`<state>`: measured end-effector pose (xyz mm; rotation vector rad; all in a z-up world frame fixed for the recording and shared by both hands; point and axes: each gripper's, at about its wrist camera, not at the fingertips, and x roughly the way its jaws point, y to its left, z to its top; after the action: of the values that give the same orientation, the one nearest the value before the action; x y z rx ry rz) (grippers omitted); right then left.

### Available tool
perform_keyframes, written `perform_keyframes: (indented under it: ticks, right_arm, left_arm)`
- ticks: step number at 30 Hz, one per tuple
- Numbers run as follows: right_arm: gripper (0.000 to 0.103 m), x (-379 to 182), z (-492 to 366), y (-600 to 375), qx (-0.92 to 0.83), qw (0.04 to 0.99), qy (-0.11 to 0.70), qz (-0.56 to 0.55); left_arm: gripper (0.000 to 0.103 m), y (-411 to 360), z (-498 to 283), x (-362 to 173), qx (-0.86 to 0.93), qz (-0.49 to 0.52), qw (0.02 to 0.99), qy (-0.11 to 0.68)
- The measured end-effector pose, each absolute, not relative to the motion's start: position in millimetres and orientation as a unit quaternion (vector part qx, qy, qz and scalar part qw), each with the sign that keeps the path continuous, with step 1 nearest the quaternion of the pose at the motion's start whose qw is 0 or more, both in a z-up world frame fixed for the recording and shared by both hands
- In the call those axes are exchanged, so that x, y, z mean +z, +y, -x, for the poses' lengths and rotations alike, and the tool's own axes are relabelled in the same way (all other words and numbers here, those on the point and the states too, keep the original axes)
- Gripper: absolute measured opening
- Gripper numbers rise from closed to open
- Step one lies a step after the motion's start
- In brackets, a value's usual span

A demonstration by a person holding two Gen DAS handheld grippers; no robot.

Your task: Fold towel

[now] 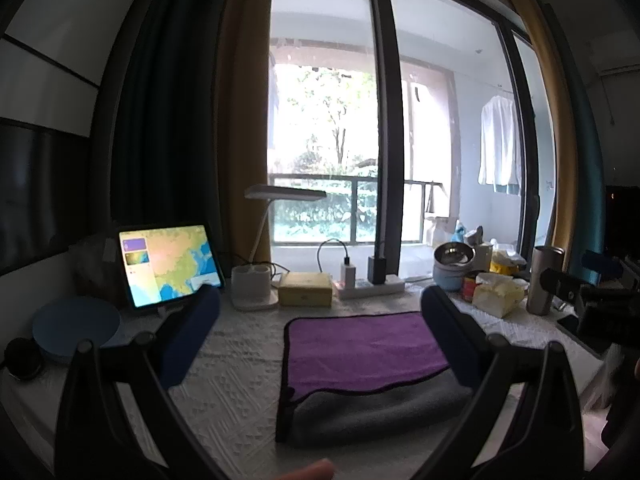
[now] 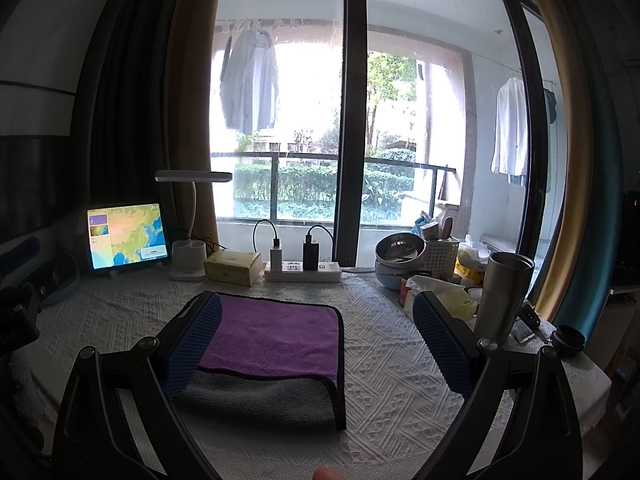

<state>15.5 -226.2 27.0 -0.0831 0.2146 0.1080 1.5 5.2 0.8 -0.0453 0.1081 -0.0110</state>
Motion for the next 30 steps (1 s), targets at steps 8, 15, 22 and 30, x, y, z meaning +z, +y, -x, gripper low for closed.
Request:
perform_keyframes:
  ticks: [8, 15, 22, 30]
  right_arm:
    - [0.099, 18, -19, -225, 0.056, 0.991, 0.111, 0.04]
    - [0.099, 6, -32, -229, 0.057, 0.989, 0.132, 0.036]
    - [0.096, -16, -55, -232, 0.072, 0.981, 0.177, 0.03]
    - [0.086, -57, -110, -238, 0.11, 0.951, 0.288, -0.001]
  left_arm:
    - [0.101, 3, -6, -2, -0.006, 0.018, 0.998, 0.063]
    - [0.101, -3, -28, -19, -0.011, 0.001, 0.994, 0.112]
    - [0.101, -4, -62, -49, -0.019, -0.001, 0.98, 0.197]
    - [0.101, 8, -110, -85, -0.043, 0.042, 0.952, 0.3]
